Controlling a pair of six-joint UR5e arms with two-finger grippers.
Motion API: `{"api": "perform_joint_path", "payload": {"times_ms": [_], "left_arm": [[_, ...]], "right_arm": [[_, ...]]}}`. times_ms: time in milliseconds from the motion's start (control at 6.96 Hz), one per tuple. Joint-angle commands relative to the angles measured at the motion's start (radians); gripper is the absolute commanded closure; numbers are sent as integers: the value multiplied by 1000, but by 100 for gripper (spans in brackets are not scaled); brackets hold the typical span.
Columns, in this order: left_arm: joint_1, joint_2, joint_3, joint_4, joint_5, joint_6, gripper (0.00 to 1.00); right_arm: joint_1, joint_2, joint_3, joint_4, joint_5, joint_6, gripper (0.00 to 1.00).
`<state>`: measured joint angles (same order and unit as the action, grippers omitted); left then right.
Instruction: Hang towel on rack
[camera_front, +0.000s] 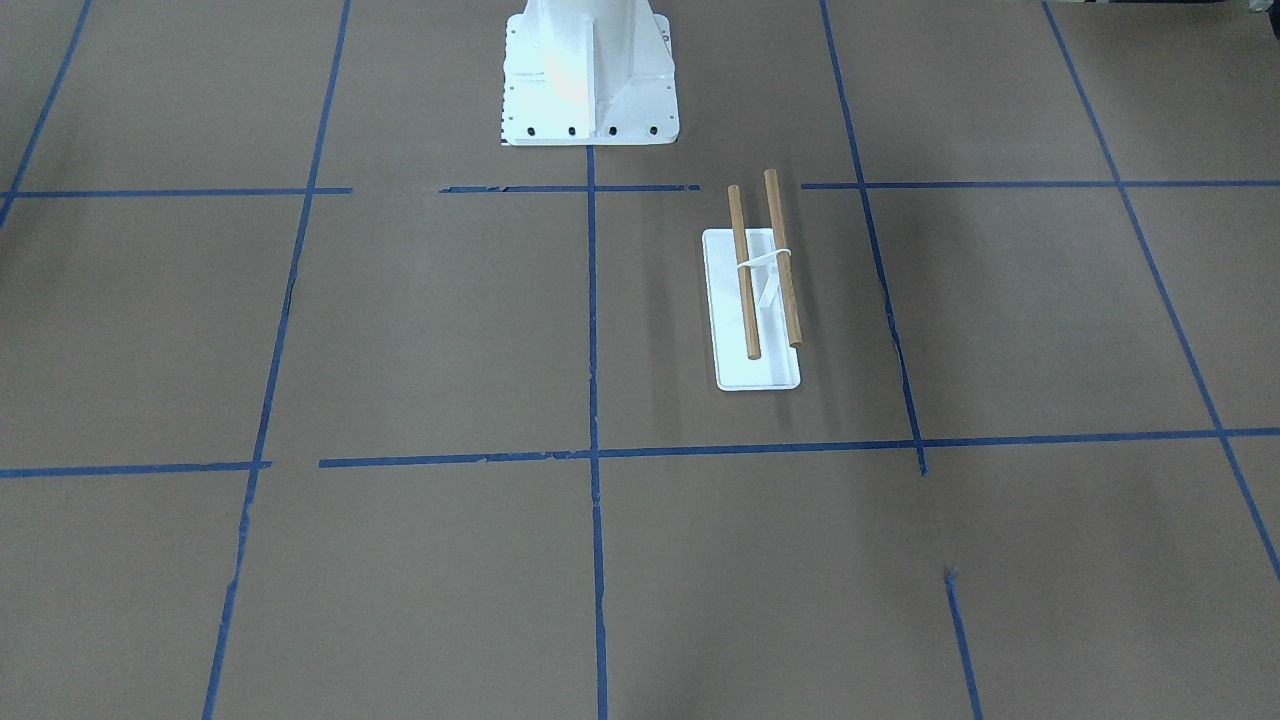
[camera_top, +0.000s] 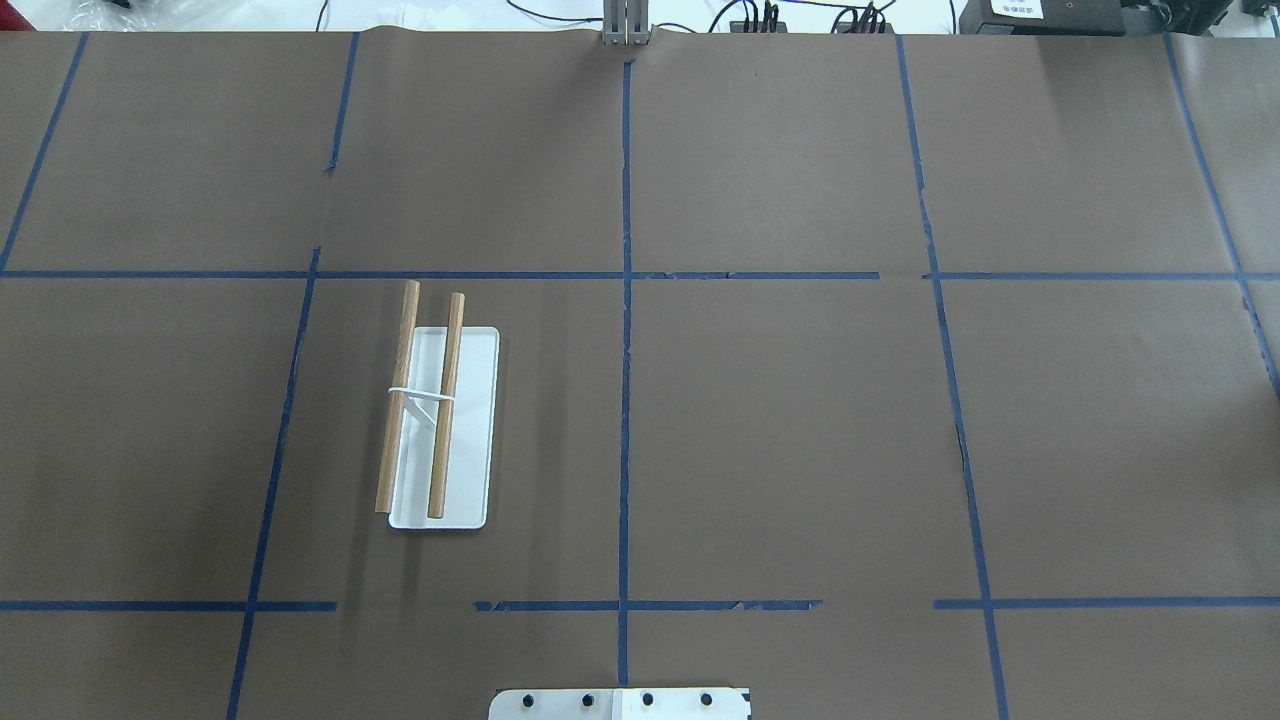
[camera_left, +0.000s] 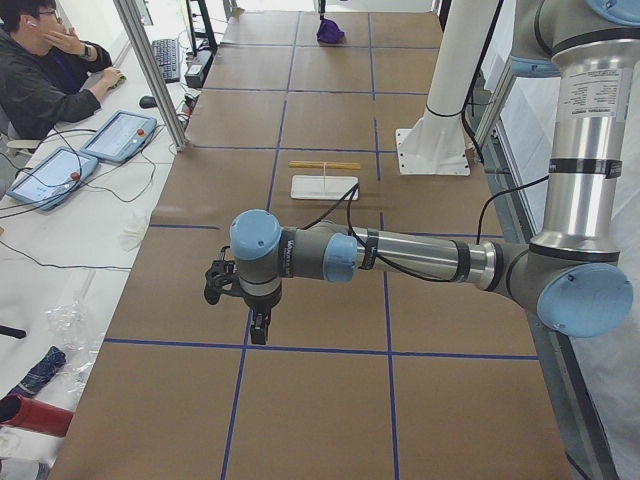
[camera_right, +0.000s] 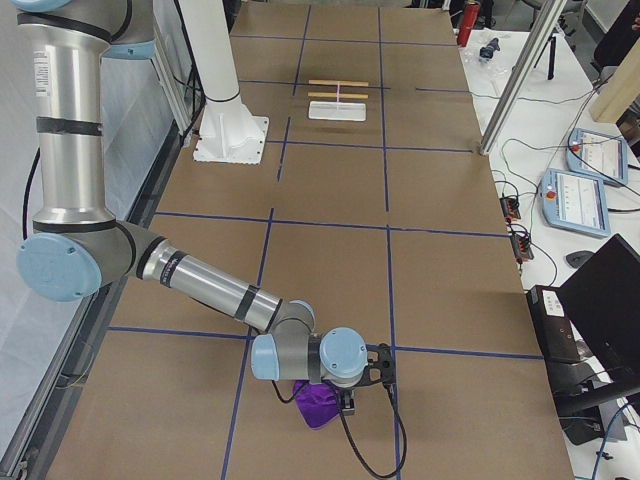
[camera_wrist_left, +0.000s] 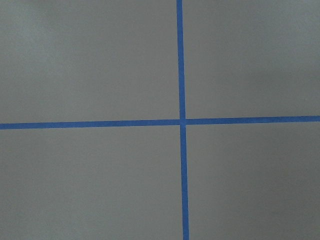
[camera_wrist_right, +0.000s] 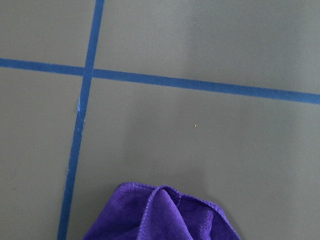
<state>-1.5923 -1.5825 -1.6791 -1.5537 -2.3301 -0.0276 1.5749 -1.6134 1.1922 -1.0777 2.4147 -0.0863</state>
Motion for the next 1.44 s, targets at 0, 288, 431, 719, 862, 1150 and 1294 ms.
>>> {"api": "perform_joint_path", "payload": {"times_ms": [0, 288, 431, 719, 862, 1150, 1294], "left_arm": [[0, -1, -2, 0, 0, 0, 0], [0, -1, -7, 0, 0, 0, 0], [0, -1, -8, 0, 0, 0, 0], [0, -1, -7, -2, 0, 0, 0], [0, -1, -7, -2, 0, -2, 0], [0, -7, -7, -2, -2, -2, 0], [0, -11, -7, -3, -2, -2, 0]], "right_arm": [[-76, -37, -8, 12, -12, -1, 0], [-87, -48, -13, 9, -38, -1, 0], [-101, -48, -13, 10, -39, 2, 22], [-102, -39, -3, 10, -37, 2, 100], [-102, -31, 4, 12, -37, -1, 100], [-99, -26, 126, 9, -31, 3, 100], [-98, -23, 201, -2, -28, 5, 100]]}}
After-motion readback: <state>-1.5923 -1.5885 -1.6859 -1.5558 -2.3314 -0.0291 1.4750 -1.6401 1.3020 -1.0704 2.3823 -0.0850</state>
